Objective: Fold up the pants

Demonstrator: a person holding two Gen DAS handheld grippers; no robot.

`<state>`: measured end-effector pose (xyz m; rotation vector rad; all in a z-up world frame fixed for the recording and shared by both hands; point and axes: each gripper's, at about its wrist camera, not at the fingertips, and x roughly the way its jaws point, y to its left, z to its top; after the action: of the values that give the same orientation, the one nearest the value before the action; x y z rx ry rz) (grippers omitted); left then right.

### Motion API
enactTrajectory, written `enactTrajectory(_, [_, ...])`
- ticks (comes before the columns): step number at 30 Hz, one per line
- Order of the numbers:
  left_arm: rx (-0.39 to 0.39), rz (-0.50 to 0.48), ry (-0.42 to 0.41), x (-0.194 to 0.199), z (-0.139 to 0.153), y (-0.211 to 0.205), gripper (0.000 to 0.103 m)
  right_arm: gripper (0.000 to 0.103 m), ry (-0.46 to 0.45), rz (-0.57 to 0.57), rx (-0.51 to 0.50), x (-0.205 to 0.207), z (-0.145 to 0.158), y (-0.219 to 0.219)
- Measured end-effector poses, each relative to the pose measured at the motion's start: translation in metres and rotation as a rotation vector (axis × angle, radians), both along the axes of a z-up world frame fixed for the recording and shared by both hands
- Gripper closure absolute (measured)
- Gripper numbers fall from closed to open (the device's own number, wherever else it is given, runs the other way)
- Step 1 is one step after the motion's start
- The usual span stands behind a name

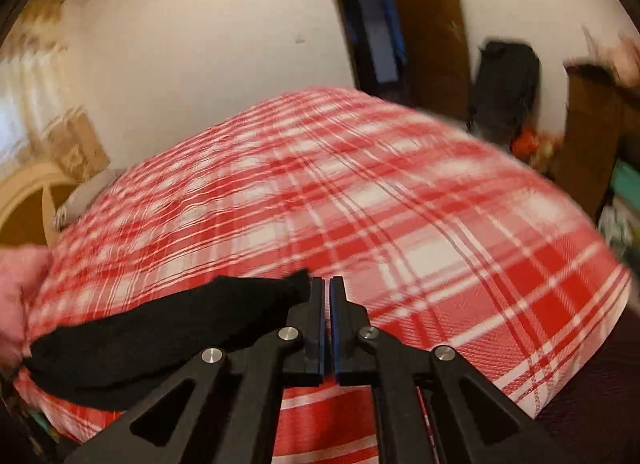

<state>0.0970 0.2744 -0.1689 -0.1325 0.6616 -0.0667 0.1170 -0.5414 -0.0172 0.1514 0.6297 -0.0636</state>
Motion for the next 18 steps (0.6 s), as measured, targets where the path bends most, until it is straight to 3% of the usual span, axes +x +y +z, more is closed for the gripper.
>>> enactTrajectory(2, [0.023,0.018,-0.002,-0.010,0.001,0.007,0.038,0.090,0.001,0.091,-0.059,0.004,0.008,0.040])
enactTrajectory(4, [0.027,0.040,0.003,-0.018,-0.001,0.016,0.037,0.030,0.017,0.192,-0.102,0.009,0.011,0.079])
enactTrajectory(5, [0.022,0.051,0.010,-0.020,-0.002,0.021,0.037,0.024,0.018,0.271,-0.119,0.010,0.011,0.108])
enactTrajectory(8, [-0.002,0.083,0.011,-0.028,-0.001,0.027,0.037,0.024,0.019,0.421,-0.213,0.012,0.004,0.177])
enactTrajectory(11, [-0.012,0.091,0.006,-0.030,0.001,0.024,0.034,0.024,0.085,0.586,-0.333,0.015,-0.018,0.258])
enactTrajectory(18, [-0.059,0.090,-0.043,-0.037,0.015,0.019,0.034,0.025,0.158,0.864,-0.379,0.007,-0.067,0.365])
